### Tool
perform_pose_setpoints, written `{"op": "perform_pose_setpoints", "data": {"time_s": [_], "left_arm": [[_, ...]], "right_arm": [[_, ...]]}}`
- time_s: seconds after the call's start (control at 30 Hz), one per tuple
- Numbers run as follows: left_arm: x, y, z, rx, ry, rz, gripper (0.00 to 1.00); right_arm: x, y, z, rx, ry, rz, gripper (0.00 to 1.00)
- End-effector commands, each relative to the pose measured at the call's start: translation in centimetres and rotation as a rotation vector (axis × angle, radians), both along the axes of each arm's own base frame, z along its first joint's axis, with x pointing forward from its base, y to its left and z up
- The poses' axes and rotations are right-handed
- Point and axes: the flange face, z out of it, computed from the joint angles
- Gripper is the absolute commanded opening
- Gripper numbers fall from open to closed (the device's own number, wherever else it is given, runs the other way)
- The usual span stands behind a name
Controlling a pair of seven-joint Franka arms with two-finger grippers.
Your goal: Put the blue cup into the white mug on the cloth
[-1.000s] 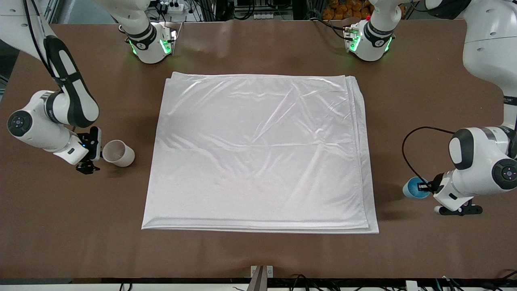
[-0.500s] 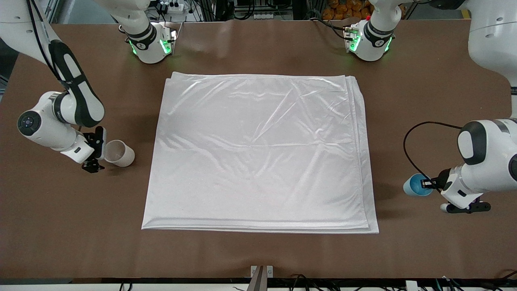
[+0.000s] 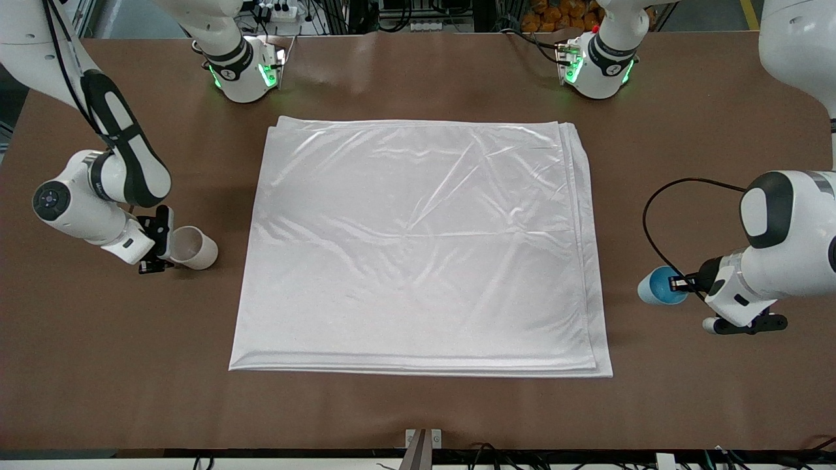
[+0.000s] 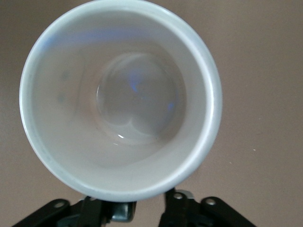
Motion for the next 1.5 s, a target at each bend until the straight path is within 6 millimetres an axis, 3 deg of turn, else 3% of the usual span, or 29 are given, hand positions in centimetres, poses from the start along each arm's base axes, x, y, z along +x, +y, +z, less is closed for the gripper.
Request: {"op": "perform_pose_setpoints", "data": {"time_s": [0.0, 0.07, 0.37, 0.73, 0.9, 1.03, 1.23, 1.47], "left_arm": [[-0.7, -1.7, 0.9, -0.021, 0.018, 0.033, 0.00], [-0.8, -2.3, 1.4, -0.022, 0.013, 0.046, 0.00], [-1.1, -4.3, 2.1, -0.028, 0.019, 0.071, 0.00], [-1.3, -6.4, 2.5, -0.038, 0.021, 0.110, 0.00], [-1.4, -7.5, 2.7, -0.039, 0.022, 0.127, 0.00], [-1.6, -8.6, 2.8, -0.041, 0.023, 0.139, 0.00], [-1.9, -10.2, 3.1, -0.045, 0.025, 0.166, 0.00], [-2.3, -12.5, 3.4, -0.056, 0.031, 0.189, 0.00]], "right_arm": [[-0.1, -0.2, 0.0, -0.007, -0.012, 0.026, 0.09], [0.0, -0.3, 0.2, -0.007, -0.015, 0.020, 0.00], [0.8, 0.2, 2.3, -0.008, -0.047, -0.001, 0.00], [2.2, 4.8, 6.3, -0.012, -0.057, -0.041, 0.00], [3.7, 8.8, 8.6, -0.012, -0.015, -0.025, 0.00], [4.6, 13.7, 10.1, -0.015, 0.008, -0.030, 0.00], [4.0, 21.8, 11.4, -0.025, 0.029, -0.094, 0.00], [2.8, 29.0, 11.3, -0.024, 0.017, -0.138, 0.00]]}}
